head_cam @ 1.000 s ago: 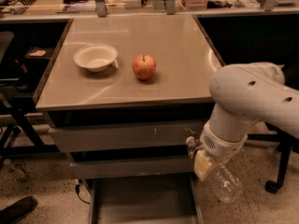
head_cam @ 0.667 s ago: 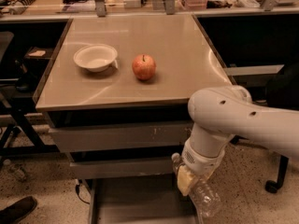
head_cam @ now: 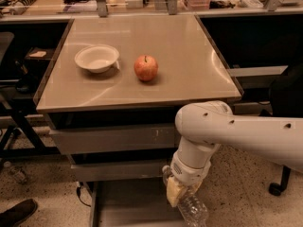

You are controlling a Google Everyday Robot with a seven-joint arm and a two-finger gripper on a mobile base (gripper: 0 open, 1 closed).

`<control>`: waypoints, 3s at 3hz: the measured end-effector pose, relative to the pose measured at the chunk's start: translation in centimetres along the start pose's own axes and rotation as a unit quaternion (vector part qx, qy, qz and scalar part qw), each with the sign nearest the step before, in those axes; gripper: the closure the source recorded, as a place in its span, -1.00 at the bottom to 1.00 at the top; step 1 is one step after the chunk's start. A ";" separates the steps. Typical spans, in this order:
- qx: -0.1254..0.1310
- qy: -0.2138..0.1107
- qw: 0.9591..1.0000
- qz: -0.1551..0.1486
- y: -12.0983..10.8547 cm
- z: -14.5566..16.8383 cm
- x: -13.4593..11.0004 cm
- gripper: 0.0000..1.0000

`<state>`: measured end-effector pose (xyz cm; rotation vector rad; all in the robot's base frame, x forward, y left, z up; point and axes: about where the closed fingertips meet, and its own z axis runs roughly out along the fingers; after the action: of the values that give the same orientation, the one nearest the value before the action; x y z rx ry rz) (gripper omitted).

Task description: Place water bottle into bottom drawer

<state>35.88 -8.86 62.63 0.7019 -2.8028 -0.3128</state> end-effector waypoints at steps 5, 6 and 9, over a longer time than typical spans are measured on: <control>-0.153 0.037 0.986 0.055 5.2 19.7 -4.3 1.00; -0.186 -0.003 0.978 0.093 5.1 23.1 -7.1 1.00; -0.231 -0.046 0.961 0.144 4.2 26.5 -9.6 1.00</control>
Offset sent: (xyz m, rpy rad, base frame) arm -0.0485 0.0955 -0.1803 0.1791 0.2637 -0.1267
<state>34.97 3.34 36.84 0.1741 -2.7044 -0.9194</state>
